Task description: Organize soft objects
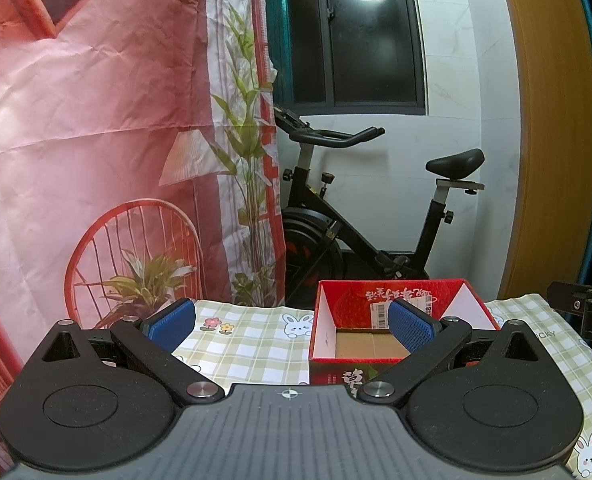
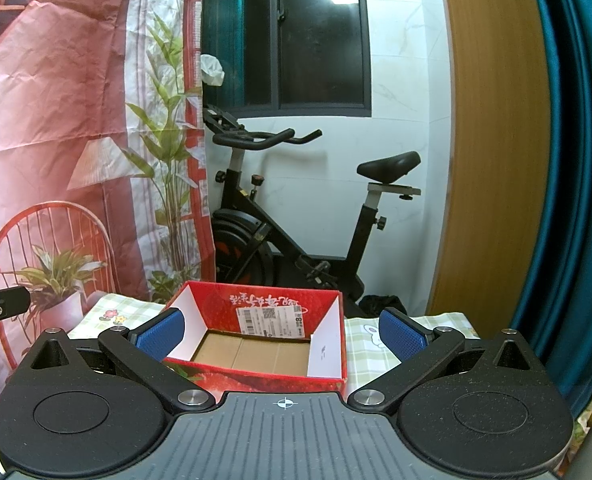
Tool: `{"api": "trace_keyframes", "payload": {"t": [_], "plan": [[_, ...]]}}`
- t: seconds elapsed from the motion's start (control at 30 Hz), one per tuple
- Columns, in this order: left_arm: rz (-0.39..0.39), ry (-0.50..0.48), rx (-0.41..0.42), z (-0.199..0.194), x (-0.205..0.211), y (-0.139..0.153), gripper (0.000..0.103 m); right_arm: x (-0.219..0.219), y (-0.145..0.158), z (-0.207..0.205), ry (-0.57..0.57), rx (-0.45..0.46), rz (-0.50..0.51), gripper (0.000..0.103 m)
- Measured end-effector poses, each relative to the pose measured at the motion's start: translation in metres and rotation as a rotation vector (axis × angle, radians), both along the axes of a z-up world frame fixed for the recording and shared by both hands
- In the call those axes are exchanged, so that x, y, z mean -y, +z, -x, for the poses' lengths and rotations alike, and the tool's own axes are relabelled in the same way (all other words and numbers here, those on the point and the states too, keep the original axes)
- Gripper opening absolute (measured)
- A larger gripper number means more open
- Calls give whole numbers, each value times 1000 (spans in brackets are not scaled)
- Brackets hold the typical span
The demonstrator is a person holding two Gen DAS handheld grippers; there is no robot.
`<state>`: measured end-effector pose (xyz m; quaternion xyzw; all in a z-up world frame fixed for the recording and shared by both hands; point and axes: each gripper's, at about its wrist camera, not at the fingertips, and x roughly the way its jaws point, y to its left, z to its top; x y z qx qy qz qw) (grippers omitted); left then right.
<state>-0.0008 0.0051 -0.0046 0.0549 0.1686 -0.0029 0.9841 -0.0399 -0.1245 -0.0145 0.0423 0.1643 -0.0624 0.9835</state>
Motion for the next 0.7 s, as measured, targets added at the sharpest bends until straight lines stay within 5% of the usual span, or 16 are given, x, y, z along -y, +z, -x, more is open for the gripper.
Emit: {"api": "trace_keyframes", "payload": {"t": [0.7], "plan": [[4,-3,-6,-1,1,-7,103,4,-7,2,10,25,-17,103]]}}
